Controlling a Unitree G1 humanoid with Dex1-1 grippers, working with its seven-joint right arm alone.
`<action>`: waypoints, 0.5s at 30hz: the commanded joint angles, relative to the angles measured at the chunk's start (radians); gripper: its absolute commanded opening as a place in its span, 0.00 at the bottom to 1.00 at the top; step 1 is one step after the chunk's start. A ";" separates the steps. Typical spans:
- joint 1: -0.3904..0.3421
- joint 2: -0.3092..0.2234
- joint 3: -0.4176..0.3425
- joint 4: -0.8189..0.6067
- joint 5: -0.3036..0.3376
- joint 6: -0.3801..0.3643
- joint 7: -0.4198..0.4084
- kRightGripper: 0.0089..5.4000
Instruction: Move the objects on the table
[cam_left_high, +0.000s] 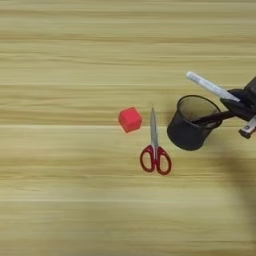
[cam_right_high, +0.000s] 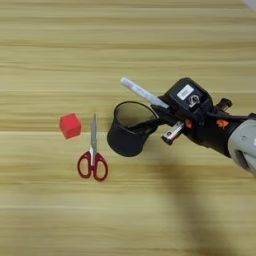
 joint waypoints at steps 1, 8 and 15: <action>-0.018 -0.091 -0.013 -0.011 -0.031 -0.018 0.003 0.14; 0.022 -0.152 0.002 0.006 -0.071 -0.030 0.039 0.14; 0.025 -0.190 0.022 0.007 -0.107 -0.045 0.059 0.14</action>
